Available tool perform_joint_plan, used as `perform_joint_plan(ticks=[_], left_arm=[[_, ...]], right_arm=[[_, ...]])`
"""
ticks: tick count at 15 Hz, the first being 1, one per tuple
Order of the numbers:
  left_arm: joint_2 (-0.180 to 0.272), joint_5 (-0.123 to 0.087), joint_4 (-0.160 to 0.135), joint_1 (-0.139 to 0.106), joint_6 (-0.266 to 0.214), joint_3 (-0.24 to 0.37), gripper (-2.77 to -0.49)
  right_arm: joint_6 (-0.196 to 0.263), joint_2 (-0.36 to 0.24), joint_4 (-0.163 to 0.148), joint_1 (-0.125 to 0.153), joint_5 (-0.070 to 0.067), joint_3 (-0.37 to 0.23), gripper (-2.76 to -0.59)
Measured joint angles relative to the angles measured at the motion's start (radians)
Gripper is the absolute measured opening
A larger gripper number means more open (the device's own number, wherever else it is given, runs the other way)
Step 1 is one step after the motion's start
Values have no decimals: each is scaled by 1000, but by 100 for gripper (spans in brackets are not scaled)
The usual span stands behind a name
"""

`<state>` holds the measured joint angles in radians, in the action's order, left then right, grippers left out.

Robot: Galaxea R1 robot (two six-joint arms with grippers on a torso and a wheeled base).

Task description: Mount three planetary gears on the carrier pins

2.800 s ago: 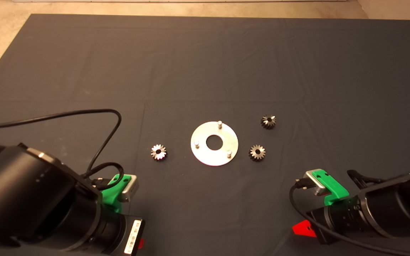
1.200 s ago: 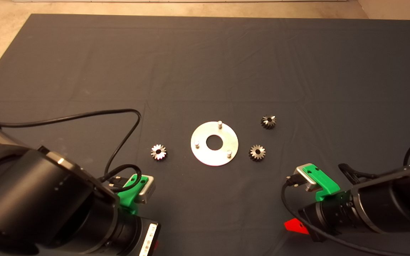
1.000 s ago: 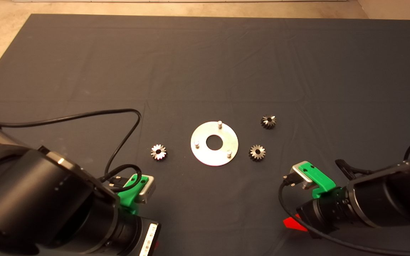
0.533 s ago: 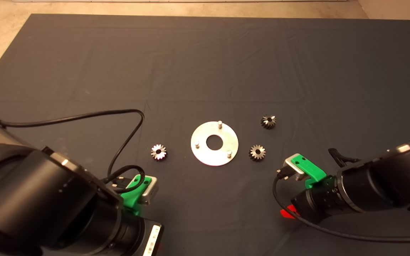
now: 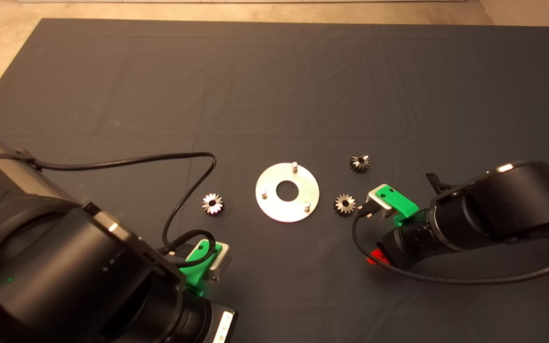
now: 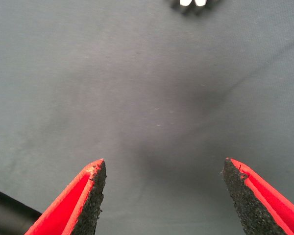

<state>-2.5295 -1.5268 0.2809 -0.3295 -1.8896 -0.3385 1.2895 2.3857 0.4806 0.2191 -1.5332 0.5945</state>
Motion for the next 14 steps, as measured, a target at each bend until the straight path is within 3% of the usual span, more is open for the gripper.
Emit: perform_joint_plan(ticks=[8,14], left_arm=[[-6,0,0,0,-4,0,-208],[-6,0,0,0,-4,0,-208]], right_arm=[[-65,72,7,6,0,135,-160],[-94,114,18,5,0,195,-160]])
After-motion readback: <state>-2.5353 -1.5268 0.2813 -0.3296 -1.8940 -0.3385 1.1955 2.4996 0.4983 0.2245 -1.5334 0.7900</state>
